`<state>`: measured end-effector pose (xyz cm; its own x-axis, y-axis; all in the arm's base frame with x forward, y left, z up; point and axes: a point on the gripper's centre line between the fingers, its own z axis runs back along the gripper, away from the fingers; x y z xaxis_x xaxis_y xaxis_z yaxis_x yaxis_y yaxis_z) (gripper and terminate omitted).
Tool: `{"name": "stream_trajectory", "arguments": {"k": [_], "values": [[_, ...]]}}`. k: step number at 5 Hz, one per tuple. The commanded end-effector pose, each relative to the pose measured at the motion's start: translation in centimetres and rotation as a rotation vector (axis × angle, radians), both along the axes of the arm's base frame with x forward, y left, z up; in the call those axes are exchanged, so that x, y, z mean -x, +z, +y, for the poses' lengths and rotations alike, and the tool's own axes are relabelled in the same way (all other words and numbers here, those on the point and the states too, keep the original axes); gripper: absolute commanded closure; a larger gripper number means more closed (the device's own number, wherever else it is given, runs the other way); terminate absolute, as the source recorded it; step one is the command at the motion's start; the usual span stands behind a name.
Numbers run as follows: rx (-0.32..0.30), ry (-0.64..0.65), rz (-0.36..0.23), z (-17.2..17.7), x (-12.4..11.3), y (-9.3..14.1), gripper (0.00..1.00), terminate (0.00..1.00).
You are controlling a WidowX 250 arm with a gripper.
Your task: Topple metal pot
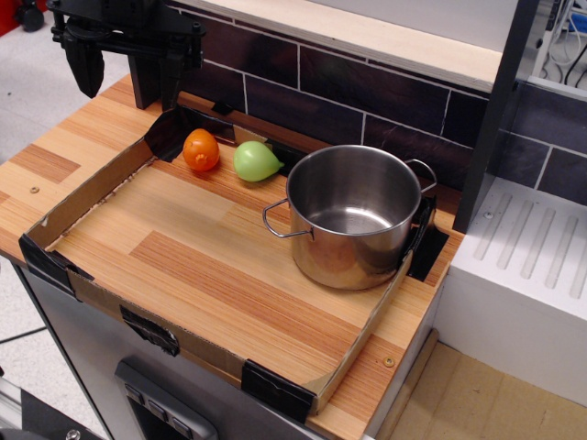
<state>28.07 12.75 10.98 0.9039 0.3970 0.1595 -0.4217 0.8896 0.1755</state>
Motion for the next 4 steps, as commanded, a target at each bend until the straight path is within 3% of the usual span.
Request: {"name": "stream_trajectory", "arguments": {"k": [1,2,4], "values": [[0.000,0.000,0.000,0.0,0.0,0.0,0.00,0.00],[-0.169,-0.068,-0.140,-2.9,0.5,0.6,0.00,0.00],[-0.334,-0.565,-0.223,-8.5,3.9,1.4,0.00,0.00]]}}
